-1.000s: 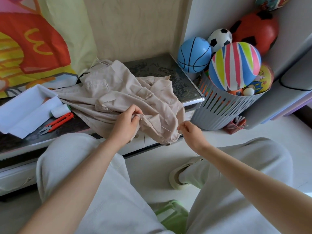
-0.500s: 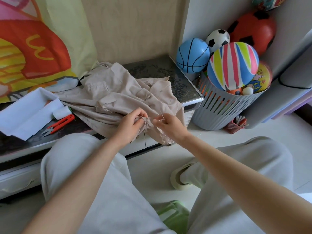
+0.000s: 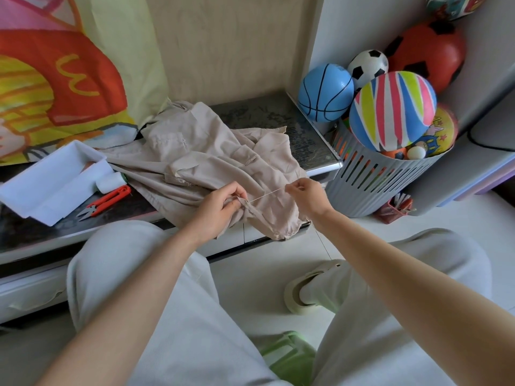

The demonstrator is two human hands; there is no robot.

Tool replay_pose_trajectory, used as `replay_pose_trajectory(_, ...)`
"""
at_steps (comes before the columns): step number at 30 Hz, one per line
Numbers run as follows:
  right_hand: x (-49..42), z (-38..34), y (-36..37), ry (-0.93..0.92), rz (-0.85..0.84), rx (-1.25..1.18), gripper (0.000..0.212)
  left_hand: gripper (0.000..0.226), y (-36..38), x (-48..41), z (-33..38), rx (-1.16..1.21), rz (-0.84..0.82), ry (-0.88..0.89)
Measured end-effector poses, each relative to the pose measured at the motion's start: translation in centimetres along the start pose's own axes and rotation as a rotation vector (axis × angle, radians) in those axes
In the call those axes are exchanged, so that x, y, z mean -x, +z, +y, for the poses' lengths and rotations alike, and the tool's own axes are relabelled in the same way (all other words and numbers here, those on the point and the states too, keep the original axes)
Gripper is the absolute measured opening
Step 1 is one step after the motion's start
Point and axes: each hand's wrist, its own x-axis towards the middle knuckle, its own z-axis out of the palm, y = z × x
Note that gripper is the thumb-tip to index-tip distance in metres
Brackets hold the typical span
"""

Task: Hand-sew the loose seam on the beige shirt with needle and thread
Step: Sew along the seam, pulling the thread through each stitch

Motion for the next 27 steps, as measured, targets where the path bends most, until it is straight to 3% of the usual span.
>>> replay_pose_trajectory(4,-0.5,1.4,-0.6,0.123,0.125,-0.002,0.017,0.025,0.2,0.0,0.2,0.018,-0.003,-0.003)
replay_pose_trajectory(8,0.4,2.4,-1.0,0.193,0.136,0.033,0.020,0.026,0.3,-0.1,0.0,-0.018,-0.020,-0.001)
replay_pose_trajectory(14,2.9,0.3,0.3,-0.055,0.068,0.028,0.024,0.027,0.6,-0.3,0.5,-0.032,0.001,0.005)
replay_pose_trajectory(18,5.2,-1.4,1.9,-0.222,-0.080,-0.010,0.028,0.018,0.8,-0.3,0.4,-0.023,0.019,-0.042)
replay_pose_trajectory(21,5.2,-1.9,2.6,-0.283,-0.183,0.112,0.026,0.011,0.7,-0.3,0.3,0.012,0.019,-0.081)
replay_pose_trajectory(24,4.5,-1.9,2.8,-0.314,-0.150,0.190,0.009,0.010,0.4,-0.2,0.2,0.023,0.006,-0.087)
replay_pose_trajectory(27,4.1,-1.7,2.4,-0.312,-0.134,0.211,0.011,0.010,0.1,-0.1,-0.1,0.010,-0.020,-0.121)
